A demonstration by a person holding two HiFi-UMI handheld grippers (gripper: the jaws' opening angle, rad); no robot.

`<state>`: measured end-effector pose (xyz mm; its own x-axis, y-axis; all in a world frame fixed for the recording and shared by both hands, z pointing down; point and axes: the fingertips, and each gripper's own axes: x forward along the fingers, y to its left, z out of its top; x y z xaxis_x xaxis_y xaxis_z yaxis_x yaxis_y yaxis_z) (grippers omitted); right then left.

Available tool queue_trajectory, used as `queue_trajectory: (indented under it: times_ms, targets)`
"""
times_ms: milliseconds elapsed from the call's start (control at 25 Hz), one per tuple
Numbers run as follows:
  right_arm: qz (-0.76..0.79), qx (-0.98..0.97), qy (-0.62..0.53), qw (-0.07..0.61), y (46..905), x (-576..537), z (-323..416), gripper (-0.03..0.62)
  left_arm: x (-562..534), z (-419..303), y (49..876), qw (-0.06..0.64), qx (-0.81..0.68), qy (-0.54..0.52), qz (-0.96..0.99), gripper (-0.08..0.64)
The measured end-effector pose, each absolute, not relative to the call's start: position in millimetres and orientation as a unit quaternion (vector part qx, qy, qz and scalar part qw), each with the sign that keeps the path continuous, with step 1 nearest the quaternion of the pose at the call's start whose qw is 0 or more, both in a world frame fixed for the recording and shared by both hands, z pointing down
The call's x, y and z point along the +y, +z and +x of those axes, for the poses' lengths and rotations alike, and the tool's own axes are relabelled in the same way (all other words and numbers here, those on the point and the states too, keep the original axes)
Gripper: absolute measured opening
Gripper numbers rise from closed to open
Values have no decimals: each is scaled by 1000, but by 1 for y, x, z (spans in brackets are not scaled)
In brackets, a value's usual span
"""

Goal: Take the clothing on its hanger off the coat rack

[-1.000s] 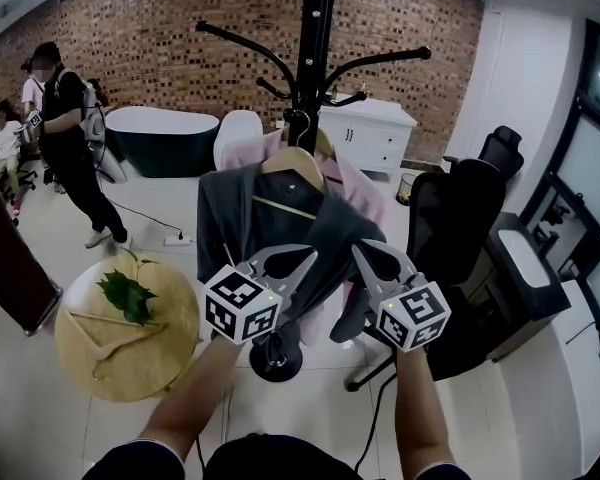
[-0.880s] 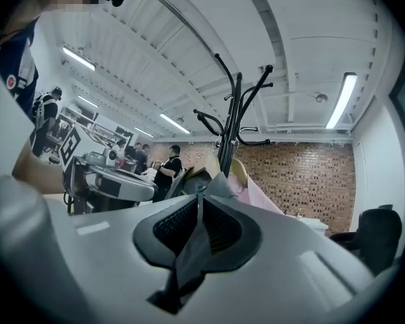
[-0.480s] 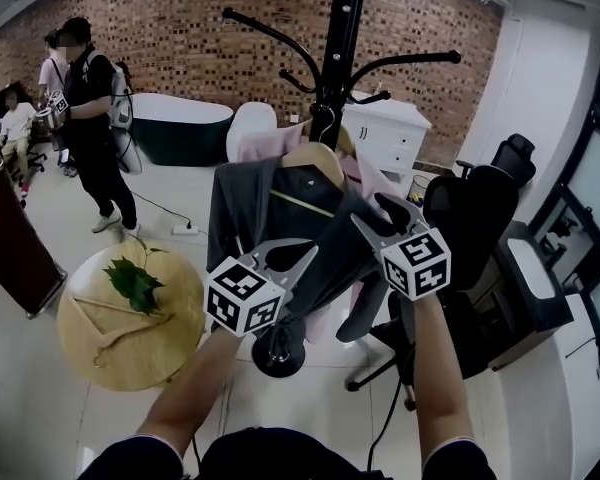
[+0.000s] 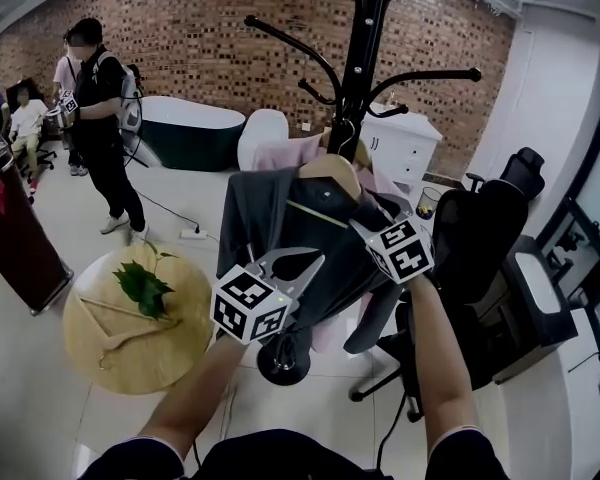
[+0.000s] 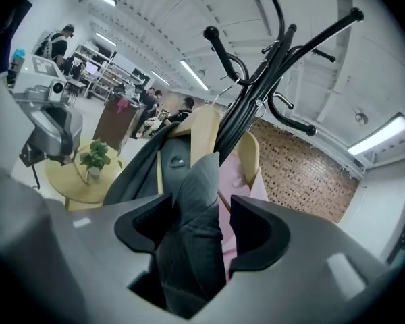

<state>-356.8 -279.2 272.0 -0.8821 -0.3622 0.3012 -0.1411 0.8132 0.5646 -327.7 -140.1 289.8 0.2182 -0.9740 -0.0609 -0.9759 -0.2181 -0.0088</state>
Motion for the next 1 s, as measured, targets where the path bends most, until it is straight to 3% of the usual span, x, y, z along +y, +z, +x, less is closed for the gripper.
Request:
queue_trajectory:
  times_ms: [40, 160, 640, 1000]
  targets:
    - [140, -926, -284, 206, 275, -281, -359, 247, -140, -328, 291, 22, 624, 22, -781, 6]
    - [156, -916, -306, 206, 279, -284, -362, 73, -139, -327, 297, 17, 621, 18, -783, 6]
    - [173, -923, -295, 175, 268, -287, -356, 61, -134, -344, 305, 8, 622, 16, -783, 6]
    - [200, -922, -291, 159, 251, -272, -297, 61, -139, -325, 300, 12, 592, 19, -806, 6]
